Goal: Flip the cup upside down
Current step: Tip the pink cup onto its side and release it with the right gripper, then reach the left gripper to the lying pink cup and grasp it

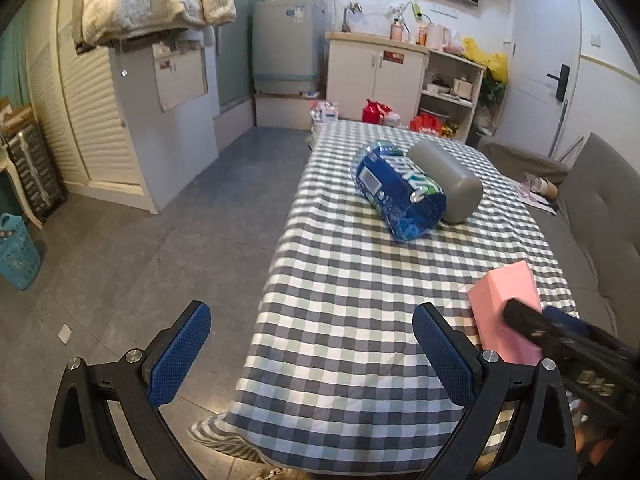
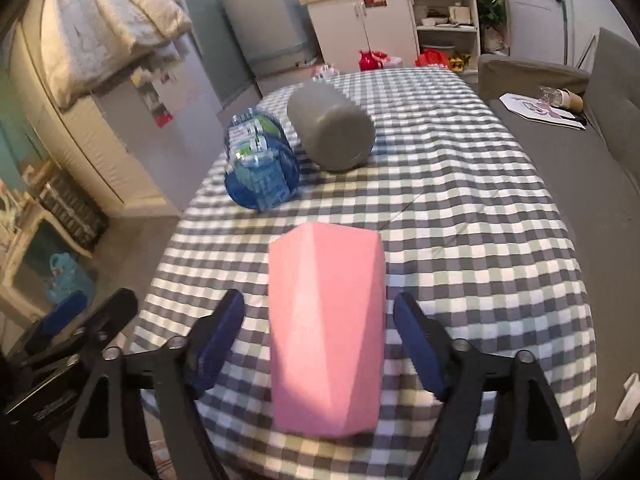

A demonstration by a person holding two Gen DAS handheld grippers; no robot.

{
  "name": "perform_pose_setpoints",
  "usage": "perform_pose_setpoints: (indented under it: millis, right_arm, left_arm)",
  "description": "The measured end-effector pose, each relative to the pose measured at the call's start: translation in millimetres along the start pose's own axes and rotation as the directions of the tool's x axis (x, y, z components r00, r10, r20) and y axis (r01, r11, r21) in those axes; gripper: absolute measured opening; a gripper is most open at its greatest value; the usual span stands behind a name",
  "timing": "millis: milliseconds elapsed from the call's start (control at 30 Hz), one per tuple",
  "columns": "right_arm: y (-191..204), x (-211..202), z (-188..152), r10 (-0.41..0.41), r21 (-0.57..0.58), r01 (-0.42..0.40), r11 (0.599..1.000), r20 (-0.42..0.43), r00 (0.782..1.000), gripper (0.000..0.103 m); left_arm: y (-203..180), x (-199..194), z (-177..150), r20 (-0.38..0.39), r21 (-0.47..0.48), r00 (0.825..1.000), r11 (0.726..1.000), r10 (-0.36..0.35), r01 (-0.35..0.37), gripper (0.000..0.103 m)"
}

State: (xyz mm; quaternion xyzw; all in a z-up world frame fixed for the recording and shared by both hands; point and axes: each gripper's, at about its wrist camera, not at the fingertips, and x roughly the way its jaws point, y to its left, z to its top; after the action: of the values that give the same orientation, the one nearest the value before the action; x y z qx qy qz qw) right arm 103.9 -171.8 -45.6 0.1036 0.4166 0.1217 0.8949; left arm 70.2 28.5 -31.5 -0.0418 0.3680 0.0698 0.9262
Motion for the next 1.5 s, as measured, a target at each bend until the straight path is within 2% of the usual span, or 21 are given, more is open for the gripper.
perform_pose_setpoints:
  millis: [167, 333, 467, 600, 800, 1033, 1400, 1467, 1500]
  right_arm:
    - [-4.5, -42.8, -0.8, -0.047, -0.029, 0.050, 0.998, 0.093, 0.995, 0.082]
    - [-5.7, -85.9, -13.6, -0.116, -0.076, 0.132, 0.988, 0.183, 0.976, 0.082]
    - [-12.6, -113.4, -23.0, -0.147, -0.062, 0.165, 0.984, 0.230, 0.962, 0.082]
    - [-27.8, -129.7, -33.8, -0.182, -0.035, 0.197, 0.980, 0.260, 0.948, 0.082]
    - [-50.9, -125.6, -38.4, -0.242, -0.012, 0.253, 0.968, 0.239, 0.940, 0.082]
    - [-67.3, -111.0, -37.8, -0.264, 0.018, 0.266, 0.964, 0.206, 0.942, 0.082]
    - [-82.4, -96.7, -32.3, -0.303, 0.052, 0.299, 0.953, 0.187, 0.934, 0.082]
    - [-85.5, -93.6, -31.4, -0.306, 0.053, 0.301, 0.952, 0.181, 0.935, 0.082]
    - [-85.7, -92.3, -30.9, -0.308, 0.053, 0.304, 0.951, 0.178, 0.935, 0.082]
  left_arm:
    - [-6.1, -17.3, -3.0, 0.015, -0.006, 1.000, 1.000, -0.023, 0.023, 0.103]
    - [-21.5, -39.1, -3.5, 0.038, 0.005, 0.996, 0.997, -0.077, 0.077, 0.103]
    - [-42.2, -57.4, -6.5, 0.081, 0.058, 0.990, 0.992, -0.119, 0.114, 0.103]
    - [-64.2, -61.3, -13.3, 0.054, 0.098, 0.988, 0.985, -0.145, 0.139, 0.103]
    - [-86.7, -54.1, -24.1, 0.005, 0.108, 0.986, 0.980, -0.168, 0.167, 0.103]
    - [-103.0, -31.5, -33.3, -0.082, 0.078, 0.972, 0.971, -0.219, 0.226, 0.103]
    - [-131.7, 9.1, -44.7, -0.195, 0.149, 0.956, 0.957, -0.219, 0.249, 0.102]
    - [-134.8, 12.1, -45.8, -0.204, 0.162, 0.953, 0.952, -0.223, 0.258, 0.094]
    - [-137.4, 15.5, -46.2, -0.213, 0.174, 0.951, 0.949, -0.225, 0.264, 0.080]
